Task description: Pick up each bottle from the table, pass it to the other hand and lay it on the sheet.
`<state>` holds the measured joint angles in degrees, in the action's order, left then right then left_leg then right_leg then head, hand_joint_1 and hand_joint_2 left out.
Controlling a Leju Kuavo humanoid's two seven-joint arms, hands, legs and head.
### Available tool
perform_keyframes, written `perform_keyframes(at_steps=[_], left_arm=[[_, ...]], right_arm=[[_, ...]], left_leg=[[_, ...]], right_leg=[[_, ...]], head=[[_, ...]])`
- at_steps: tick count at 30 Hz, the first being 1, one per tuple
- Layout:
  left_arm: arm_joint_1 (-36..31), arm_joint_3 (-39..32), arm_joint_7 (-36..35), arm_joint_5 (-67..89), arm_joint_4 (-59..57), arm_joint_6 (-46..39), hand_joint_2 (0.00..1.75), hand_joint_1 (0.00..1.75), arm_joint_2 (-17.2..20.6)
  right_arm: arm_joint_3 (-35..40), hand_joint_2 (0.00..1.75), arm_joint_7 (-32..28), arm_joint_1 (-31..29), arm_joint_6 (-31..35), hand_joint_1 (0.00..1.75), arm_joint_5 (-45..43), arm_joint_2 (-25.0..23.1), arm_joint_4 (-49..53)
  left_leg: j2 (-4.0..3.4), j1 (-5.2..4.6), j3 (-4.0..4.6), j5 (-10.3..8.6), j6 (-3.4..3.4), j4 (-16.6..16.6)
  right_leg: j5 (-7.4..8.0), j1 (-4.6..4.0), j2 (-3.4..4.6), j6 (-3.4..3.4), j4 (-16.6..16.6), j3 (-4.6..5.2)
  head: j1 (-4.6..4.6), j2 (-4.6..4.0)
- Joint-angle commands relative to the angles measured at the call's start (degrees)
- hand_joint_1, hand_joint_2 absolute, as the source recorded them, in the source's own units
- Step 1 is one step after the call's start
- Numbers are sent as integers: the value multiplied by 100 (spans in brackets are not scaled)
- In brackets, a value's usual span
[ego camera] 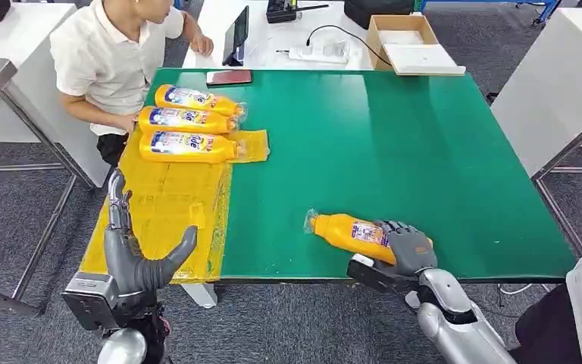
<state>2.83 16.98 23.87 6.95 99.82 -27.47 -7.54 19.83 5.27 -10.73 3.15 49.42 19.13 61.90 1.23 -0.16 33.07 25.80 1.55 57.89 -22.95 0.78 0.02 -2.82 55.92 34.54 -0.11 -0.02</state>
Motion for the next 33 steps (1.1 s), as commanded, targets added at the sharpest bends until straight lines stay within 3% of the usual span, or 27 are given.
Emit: perform_keyframes(at_steps=[1, 2, 3, 4, 7, 13, 15, 18, 22, 26, 33], left_arm=[[-37, -22, 74, -231, -129, -22, 175, 0, 133], [-13, -115, 173, -372, -106, -148, 175, 0, 86], [-6, -149, 204, -433, -101, -175, 175, 0, 86], [10, -231, 225, -611, -96, -274, 175, 0, 55], [3, -261, 253, -697, -119, -310, 175, 0, 76], [-6, -249, 254, -700, -136, -316, 175, 0, 69], [13, -299, 258, -808, -129, -382, 175, 0, 29], [99, -342, 262, -1119, -150, -398, 175, 0, 22], [209, -219, 80, -1479, -309, -92, 175, 0, 57], [264, 44, -189, -1579, -545, 212, 175, 0, 214], [245, 701, -684, -2010, -1300, 994, 175, 0, 361]], right_arm=[[-691, 175, -990, 765, -164, 175, -949, -352, -297], [-877, 175, -1555, 802, -233, 175, -1512, -546, -111], [-890, 175, -1596, 777, -241, 175, -1599, -631, -35], [-1036, 175, -2037, 777, -250, 175, -1999, -869, 240], [-982, 175, -2001, 744, -271, 175, -2095, -985, 503], [-996, 175, -1991, 783, -275, 175, -2099, -929, 513], [-1160, 175, -2515, 774, -351, 175, -2587, -1131, 696], [-1142, 175, -2727, 662, -137, 175, -2919, -1493, 1501], [-984, 175, -2772, 554, 167, 175, -3189, -1577, 2148], [-996, 175, -2838, 502, 282, 175, -3398, -1646, 2035], [-465, 175, -3188, 438, 455, 175, -3539, -1972, 2055]], left_leg=[[17, 8, -21, 2, -1, -9], [22, 10, -26, 0, -4, -15], [15, 11, -34, 6, 2, -13], [5, 10, -38, 10, 4, -9], [-28, 10, -41, 18, 1, -10], [-48, 8, -32, 21, -4, -6], [-51, 12, -28, 21, 0, -4], [-73, 10, -23, 23, -2, -4], [-102, 7, -5, 31, -9, 0], [-61, 7, 7, 21, -1, -8], [-63, 4, 17, 20, -3, -13]], right_leg=[[-5, -8, -24, 2, -17, -30], [-5, -11, -32, 4, -27, -41], [-6, -11, -22, 0, -31, -52], [-6, -10, -11, -3, -28, -56], [2, -10, 15, -4, -27, -114], [9, -9, 22, 7, -21, -89], [9, -12, 28, 3, -23, -86], [12, -10, 49, 7, -18, -76], [12, -5, 73, 13, -3, -53], [12, -6, 36, 3, -17, -51], [11, 0, 47, 7, -18, -46]], head=[[2, 2], [2, 2], [0, 2], [-2, 2], [-4, 2], [4, 0], [2, 2], [2, 0], [-2, 0], [2, 0], [0, 2]])
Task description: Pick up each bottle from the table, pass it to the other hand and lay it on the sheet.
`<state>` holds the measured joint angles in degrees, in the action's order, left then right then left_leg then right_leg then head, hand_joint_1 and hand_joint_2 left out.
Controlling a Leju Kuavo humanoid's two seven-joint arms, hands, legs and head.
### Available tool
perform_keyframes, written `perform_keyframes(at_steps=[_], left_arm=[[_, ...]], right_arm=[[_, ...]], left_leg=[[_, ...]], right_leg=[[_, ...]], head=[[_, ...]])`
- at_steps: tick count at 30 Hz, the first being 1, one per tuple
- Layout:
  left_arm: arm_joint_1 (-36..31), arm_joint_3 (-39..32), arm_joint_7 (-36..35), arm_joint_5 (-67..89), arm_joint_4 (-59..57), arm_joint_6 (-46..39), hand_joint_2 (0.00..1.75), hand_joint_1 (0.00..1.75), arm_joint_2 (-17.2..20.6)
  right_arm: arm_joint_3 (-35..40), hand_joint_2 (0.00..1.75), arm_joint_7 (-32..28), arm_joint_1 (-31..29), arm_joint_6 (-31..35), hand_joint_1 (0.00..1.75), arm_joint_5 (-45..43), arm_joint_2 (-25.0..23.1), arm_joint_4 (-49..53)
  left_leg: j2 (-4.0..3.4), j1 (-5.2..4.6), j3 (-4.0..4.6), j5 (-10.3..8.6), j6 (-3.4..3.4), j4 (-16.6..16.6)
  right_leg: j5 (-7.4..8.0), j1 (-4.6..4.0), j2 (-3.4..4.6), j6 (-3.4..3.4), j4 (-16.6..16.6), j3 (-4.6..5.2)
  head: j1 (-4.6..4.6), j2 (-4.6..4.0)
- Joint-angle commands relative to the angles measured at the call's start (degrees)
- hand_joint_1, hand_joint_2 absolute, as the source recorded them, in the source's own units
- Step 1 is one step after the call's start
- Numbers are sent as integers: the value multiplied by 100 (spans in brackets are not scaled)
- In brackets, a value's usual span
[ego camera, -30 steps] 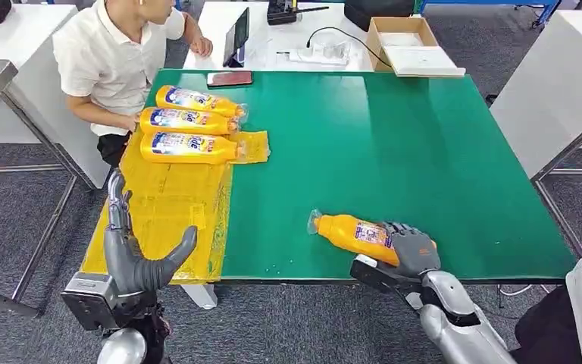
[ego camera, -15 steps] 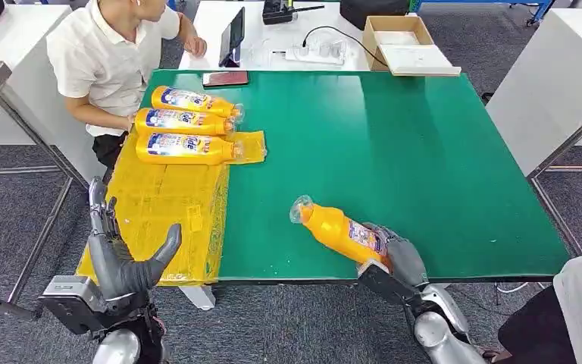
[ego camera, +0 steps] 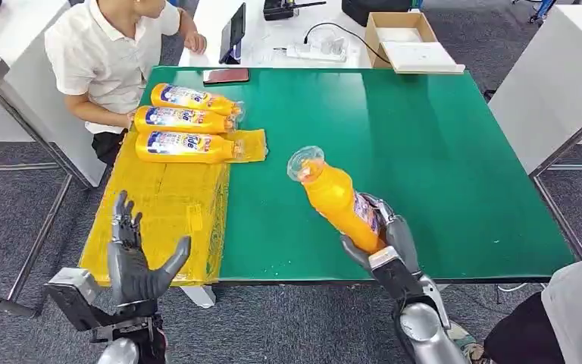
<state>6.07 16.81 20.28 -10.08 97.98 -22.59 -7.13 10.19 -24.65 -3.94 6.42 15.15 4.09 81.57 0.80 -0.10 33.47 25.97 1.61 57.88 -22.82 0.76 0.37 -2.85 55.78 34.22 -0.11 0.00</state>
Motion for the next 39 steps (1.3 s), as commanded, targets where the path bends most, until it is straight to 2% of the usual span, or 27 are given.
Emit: perform_keyframes(at_steps=[1, 3, 10, 14, 21, 33, 34, 39], left_arm=[[-120, 812, -307, -365, -1227, 560, 175, 0, 314], [-161, 879, -185, -430, -1243, 634, 175, 0, 291], [-179, 885, -149, -460, -1080, 771, 175, 0, 296], [-212, 915, -104, -491, -944, 926, 175, 0, 207], [-217, 736, 28, -1019, -681, 1080, 175, 0, -56], [-369, 887, -365, -1660, -1000, 2010, 175, 0, 113], [-430, 945, -469, -1776, -1089, 2343, 175, 0, 194], [-424, 939, -463, -1779, -1110, 2367, 175, 0, 204]], right_arm=[[685, 175, -191, -269, 120, 175, -116, -480, 57], [957, 175, -185, -357, 71, 175, -102, -477, -119], [1105, 175, -173, -450, -30, 175, -74, -483, -385], [1493, 175, -196, -621, -109, 175, -4, -701, -986], [2156, 175, -242, -781, -154, 175, -9, -979, -1859], [2534, 175, -403, -1015, -128, 175, 168, -1047, -2343], [2599, 175, -433, -1046, -195, 175, 179, -1063, -2349], [2602, 175, -432, -1050, -198, 175, 179, -1070, -2352]], left_leg=[[-25, -2, -31, 6, -14, -15], [-27, 0, -29, 7, -15, -12], [-9, 1, -13, 2, -8, -8], [-29, 4, -29, 8, -12, -12], [-20, 6, -15, 6, -10, -5], [-11, 3, -14, 2, -10, -8], [-6, 2, -11, 1, -8, -8], [-14, 2, -21, 4, -11, -10]], right_leg=[[-4, 0, 16, 15, -4, -19], [-4, -2, 17, 16, -3, -15], [-2, -3, 3, 8, -4, -5], [-2, -5, 21, 13, -7, -16], [-1, -8, 14, 12, -3, -6], [-2, -4, 6, 11, -4, -7], [-2, -3, 2, 9, -3, -5], [-5, -3, 8, 12, -2, -10]], head=[[0, 0], [0, 0], [2, 0], [0, 0], [0, 0], [0, -2], [0, 0], [0, 0]])
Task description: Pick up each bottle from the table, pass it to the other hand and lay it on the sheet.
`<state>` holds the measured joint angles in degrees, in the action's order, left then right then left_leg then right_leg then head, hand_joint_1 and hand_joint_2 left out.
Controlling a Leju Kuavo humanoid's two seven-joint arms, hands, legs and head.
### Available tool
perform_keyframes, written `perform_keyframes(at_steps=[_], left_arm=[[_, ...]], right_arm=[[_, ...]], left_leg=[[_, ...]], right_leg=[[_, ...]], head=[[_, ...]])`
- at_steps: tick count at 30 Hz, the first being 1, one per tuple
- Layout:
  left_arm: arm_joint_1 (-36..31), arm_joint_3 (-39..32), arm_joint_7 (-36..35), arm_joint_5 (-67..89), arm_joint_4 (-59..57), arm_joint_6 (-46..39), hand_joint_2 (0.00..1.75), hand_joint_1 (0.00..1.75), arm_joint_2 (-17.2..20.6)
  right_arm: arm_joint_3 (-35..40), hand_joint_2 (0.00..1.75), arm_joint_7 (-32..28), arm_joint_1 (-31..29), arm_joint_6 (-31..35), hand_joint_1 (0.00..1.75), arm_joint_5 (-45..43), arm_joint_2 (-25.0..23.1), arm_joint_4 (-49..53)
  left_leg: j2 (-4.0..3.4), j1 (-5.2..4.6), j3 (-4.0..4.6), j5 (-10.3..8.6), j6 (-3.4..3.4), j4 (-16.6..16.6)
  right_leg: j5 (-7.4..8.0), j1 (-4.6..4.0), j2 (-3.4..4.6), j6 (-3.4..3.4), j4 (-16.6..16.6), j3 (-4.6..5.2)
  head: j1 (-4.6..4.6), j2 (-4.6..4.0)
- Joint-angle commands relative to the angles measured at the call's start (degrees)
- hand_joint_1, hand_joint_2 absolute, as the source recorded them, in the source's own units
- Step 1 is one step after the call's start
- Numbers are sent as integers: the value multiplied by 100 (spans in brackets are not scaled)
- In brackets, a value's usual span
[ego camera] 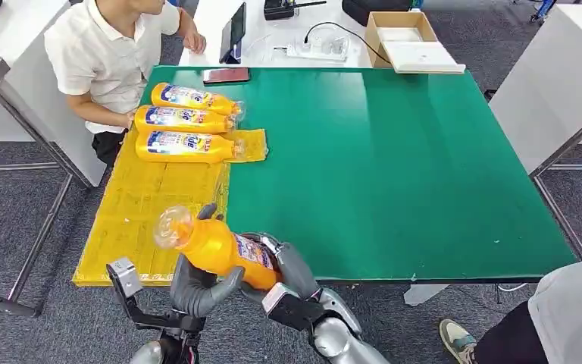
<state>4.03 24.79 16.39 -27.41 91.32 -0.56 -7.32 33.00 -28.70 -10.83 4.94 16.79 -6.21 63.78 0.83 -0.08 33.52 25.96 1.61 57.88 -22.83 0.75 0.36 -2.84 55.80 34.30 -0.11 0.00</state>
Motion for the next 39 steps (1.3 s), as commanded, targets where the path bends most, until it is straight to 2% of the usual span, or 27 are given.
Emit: perform_keyframes(at_steps=[1, 5, 6, 7, 8, 22, 23, 25, 26, 29, 34, 39], left_arm=[[-243, 186, -54, 72, -483, 277, 175, 0, 259], [-287, 265, -136, 270, -688, 490, 175, 0, 326], [-297, 264, -139, 289, -761, 488, 175, 166, 320], [-310, 247, -128, 326, -820, 505, 175, 175, 301], [-311, 227, -122, 339, -858, 504, 175, 175, 274], [-442, 32, -169, 400, -1034, 254, 175, 175, 154], [-454, -8, -181, 358, -1039, 217, 175, 175, 145], [-464, -166, -180, 236, -1022, 76, 175, 175, 87], [-466, -215, -183, 205, -1009, 25, 175, 175, 77], [-562, -360, 12, 832, -946, -878, 175, 175, 159], [-585, -528, 216, 1689, -786, -1384, 175, 175, 394], [-521, -918, 373, 2741, -362, -1759, 175, 175, 616]], right_arm=[[336, 175, -69, -377, -55, 175, 35, -25, -566], [269, 175, -94, -434, -78, 175, 19, -59, -519], [236, 175, -94, -443, -80, 175, -7, -68, -483], [222, 175, -93, -439, -104, 175, -28, -72, -443], [210, 175, -87, -435, -137, 175, -62, -85, -401], [438, 175, -60, -380, -152, 173, 14, -87, -351], [449, 175, -89, -356, -110, 147, 38, -94, -357], [487, 175, -195, -285, -65, 0, 26, -108, -311], [504, 0, -258, -255, -26, 0, 41, -109, -271], [650, 0, -444, -51, 323, 0, 285, -46, 14], [656, 0, -516, 138, 909, 0, 651, 95, 325], [223, 0, -728, 470, 1575, 0, 947, 255, 733]], left_leg=[[-16, 1, -26, 6, -10, -9], [-15, 2, -36, 6, -14, -13], [-17, 2, -34, 8, -14, -8], [-19, 3, -39, 10, -16, -10], [-13, 0, -20, 3, -9, -7], [-11, 1, -11, 3, -7, -4], [-15, 1, -21, 7, -10, -6], [-13, 3, -27, 8, -12, -7], [-10, 3, -20, 6, -9, -5], [-6, 3, -10, 3, -8, -3], [-11, 1, -19, 5, -11, -6], [-1, 7, -9, 1, -10, -3]], right_leg=[[-4, -3, 7, 11, -4, -20], [-6, -4, 2, 16, -7, -29], [-7, -4, 5, 16, -4, -27], [-9, -5, 5, 18, -5, -32], [-2, -1, 5, 10, -3, -15], [-1, -2, 7, 7, -1, -8], [-5, -2, 8, 11, 0, -16], [-7, -5, 5, 13, -3, -24], [-4, -4, 4, 11, -2, -17], [-2, -3, 2, 8, -2, -9], [-5, -1, 5, 12, 1, -14], [-6, -9, -13, 10, 0, -6]], head=[[0, 0], [0, 0], [0, 0], [-2, -2], [0, -2], [0, 0], [0, 0], [0, -2], [-2, 0], [-2, -2], [-2, -2], [2, -2]])
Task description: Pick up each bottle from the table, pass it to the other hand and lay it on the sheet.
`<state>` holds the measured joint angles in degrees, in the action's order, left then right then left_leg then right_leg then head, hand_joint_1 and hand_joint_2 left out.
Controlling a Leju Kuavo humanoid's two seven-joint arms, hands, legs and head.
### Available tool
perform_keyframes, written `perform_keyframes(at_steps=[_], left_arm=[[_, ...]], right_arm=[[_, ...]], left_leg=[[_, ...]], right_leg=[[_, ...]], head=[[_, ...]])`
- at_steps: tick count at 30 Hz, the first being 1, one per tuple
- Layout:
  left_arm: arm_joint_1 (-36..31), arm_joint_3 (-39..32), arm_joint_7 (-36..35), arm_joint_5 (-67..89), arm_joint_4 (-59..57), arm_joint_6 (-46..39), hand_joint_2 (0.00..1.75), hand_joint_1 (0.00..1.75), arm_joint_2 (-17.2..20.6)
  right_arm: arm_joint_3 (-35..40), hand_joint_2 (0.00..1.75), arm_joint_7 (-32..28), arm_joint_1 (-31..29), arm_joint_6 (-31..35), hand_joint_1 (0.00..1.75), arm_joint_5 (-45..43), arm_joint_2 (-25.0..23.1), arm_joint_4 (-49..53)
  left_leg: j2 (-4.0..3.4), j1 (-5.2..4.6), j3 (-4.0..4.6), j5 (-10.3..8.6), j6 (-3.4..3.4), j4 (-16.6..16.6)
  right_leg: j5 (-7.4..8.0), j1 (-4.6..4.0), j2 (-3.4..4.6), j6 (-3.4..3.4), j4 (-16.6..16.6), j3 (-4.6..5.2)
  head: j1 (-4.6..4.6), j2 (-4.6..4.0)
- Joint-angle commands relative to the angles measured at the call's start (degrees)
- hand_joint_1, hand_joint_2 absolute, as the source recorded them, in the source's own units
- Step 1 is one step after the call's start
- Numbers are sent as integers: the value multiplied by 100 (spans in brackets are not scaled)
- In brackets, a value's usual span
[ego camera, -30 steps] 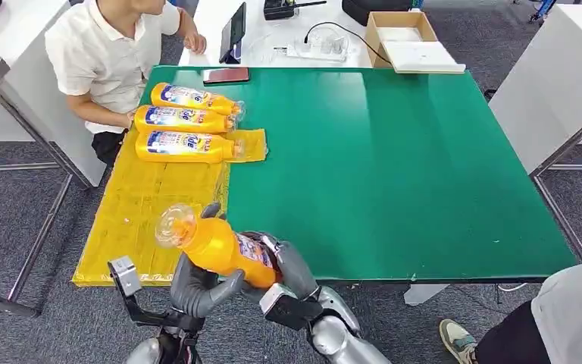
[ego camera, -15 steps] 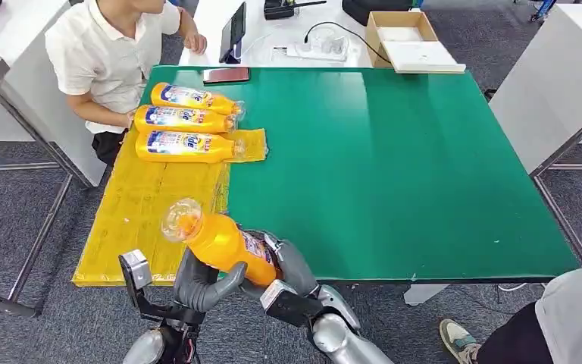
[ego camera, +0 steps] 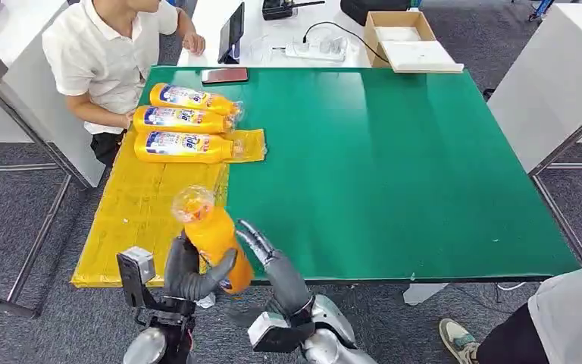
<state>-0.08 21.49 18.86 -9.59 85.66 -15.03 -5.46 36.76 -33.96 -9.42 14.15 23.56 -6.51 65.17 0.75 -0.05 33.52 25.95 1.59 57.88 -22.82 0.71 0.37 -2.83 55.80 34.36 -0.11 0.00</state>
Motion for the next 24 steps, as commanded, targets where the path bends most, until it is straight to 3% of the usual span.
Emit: perform_keyframes(at_steps=[1, 8, 10, 14, 15, 18, 24], left_arm=[[-111, -638, 105, 977, 242, -292, 175, 175, 448], [-108, -638, 120, 1116, 226, -297, 175, 175, 424], [-167, -735, 158, 1488, 265, -474, 175, 175, 540], [-422, -871, 61, 2239, 32, -748, 175, 175, 661], [-580, -848, 5, 3045, -208, -1236, 175, 175, 669], [-1288, -743, -444, 4652, -1371, -1652, 175, 175, 679], [-2928, -29, -1048, 6327, -4284, -930, 175, 175, 673]], right_arm=[[-196, 0, -194, 358, 651, 0, 270, 313, 641], [-275, 0, -248, 393, 747, 0, 338, 275, 674], [-634, 0, -399, 583, 1222, 0, 320, 266, 944], [-1273, 0, -570, 899, 1549, 0, 146, 266, 1483], [-1416, 0, -604, 954, 1580, 0, 38, 208, 1578], [-1325, 0, -604, 884, 1460, 0, -179, 104, 1527], [-425, 0, -604, 436, 1237, 0, -568, -77, 910]], left_leg=[[11, 4, -18, 7, -12, -3], [7, 7, -18, 7, -10, -1], [8, 6, -9, 3, -8, -2], [21, 4, 1, -2, -6, -2], [19, 5, -12, 3, -11, -3], [29, 6, -9, -4, -9, -4], [30, 6, -18, -17, -13, -11]], right_leg=[[-12, -5, -14, 13, 1, -20], [-10, -5, -9, 12, 2, -22], [-6, -4, -7, 10, 1, -14], [-4, -2, -16, 7, 1, -5], [-10, -4, -18, 12, 2, -16], [-6, -4, -28, 11, 0, -15], [3, -5, -27, 13, -6, -27]], head=[[0, 0], [2, 0], [0, 0], [0, 0], [0, 0], [0, 0], [-2, -2]])
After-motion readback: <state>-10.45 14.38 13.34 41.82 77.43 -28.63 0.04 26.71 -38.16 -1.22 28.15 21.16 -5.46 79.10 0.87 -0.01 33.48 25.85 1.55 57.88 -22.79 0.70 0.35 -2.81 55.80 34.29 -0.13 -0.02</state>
